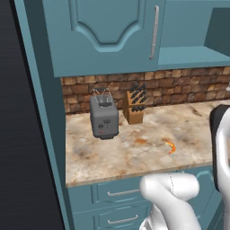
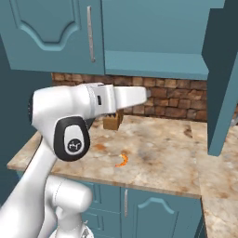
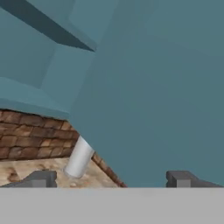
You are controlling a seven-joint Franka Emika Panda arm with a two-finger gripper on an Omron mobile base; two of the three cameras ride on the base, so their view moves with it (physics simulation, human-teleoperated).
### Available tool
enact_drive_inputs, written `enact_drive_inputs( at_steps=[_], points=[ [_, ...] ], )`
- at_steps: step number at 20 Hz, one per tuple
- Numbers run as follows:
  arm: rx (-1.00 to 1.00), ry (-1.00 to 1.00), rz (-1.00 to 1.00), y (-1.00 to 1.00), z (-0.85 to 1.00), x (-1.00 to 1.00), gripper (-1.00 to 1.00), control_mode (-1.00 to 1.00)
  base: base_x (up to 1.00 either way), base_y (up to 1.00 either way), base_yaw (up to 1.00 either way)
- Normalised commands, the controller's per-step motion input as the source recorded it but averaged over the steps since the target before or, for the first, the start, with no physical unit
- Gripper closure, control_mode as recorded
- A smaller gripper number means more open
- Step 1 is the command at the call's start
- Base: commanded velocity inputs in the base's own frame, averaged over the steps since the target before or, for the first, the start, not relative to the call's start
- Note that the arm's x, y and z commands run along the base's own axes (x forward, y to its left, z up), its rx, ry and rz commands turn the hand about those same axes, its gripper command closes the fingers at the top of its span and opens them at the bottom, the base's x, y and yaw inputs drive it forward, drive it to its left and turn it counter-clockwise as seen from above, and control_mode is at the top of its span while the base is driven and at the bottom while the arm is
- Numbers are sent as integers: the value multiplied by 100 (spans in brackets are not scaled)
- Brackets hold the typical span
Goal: Retrieve the tupperware from the cabinet, then place the raw meat into the tupperware to avoid contamination.
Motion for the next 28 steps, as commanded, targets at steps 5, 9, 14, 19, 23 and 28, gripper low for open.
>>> enact_drive_inputs(
  at_steps=[5, 9, 14, 19, 23, 28],
  points=[
    [0, -6, 9, 33, 0, -18, -100, -100, 0, 0, 0],
    [0, -1, 11, 48, 0, -30, -100, -100, 0, 0, 0],
    [0, 0, 14, 46, 0, -24, -100, -100, 0, 0, 0],
    [0, 0, 20, 41, 0, -16, -100, -100, 0, 0, 0],
    [2, 0, 24, 43, 0, -15, -100, -100, 0, 0, 0],
    [13, 0, 28, 32, 0, -13, -100, -100, 0, 0, 0]
  ],
)
